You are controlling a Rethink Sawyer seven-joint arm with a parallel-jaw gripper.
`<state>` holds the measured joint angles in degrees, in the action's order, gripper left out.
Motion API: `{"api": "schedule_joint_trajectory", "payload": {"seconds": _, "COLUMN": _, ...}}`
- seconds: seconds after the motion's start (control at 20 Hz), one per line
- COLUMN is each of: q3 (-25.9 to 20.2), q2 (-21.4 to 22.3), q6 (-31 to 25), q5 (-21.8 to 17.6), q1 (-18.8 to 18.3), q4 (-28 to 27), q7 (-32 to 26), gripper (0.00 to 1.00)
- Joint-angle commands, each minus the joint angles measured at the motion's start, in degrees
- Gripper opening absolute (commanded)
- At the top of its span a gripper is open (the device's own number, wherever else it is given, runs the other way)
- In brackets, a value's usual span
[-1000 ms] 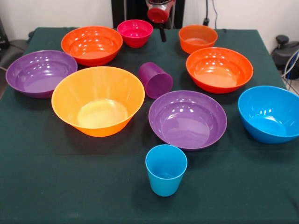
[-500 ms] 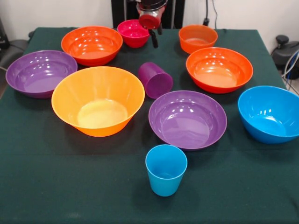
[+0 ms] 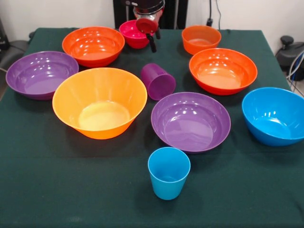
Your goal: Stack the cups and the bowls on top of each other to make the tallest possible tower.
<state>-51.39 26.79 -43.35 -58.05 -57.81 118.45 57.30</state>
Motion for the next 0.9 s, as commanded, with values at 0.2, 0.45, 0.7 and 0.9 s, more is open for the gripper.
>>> {"api": "schedule_joint_trajectory", "payload": {"seconds": 0.2, "q3": -0.18, "q2": 3.25, "q6": -5.64, "q5": 1.06, "q1": 2.84, "q4": 1.1, "q7": -11.79, "gripper": 1.0}}
{"api": "schedule_joint_trajectory", "payload": {"seconds": 0.45, "q3": -1.48, "q2": 6.39, "q6": -5.67, "q5": 3.87, "q1": 4.94, "q4": 3.38, "q7": -8.06, "gripper": 1.0}}
{"api": "schedule_joint_trajectory", "payload": {"seconds": 0.7, "q3": -1.1, "q2": 7.24, "q6": -5.19, "q5": 4.74, "q1": 6.61, "q4": 3.1, "q7": -7.69, "gripper": 1.0}}
{"api": "schedule_joint_trajectory", "payload": {"seconds": 0.9, "q3": 0.57, "q2": 5.36, "q6": -4.72, "q5": 4.08, "q1": 7.58, "q4": 2.01, "q7": -8.16, "gripper": 1.0}}
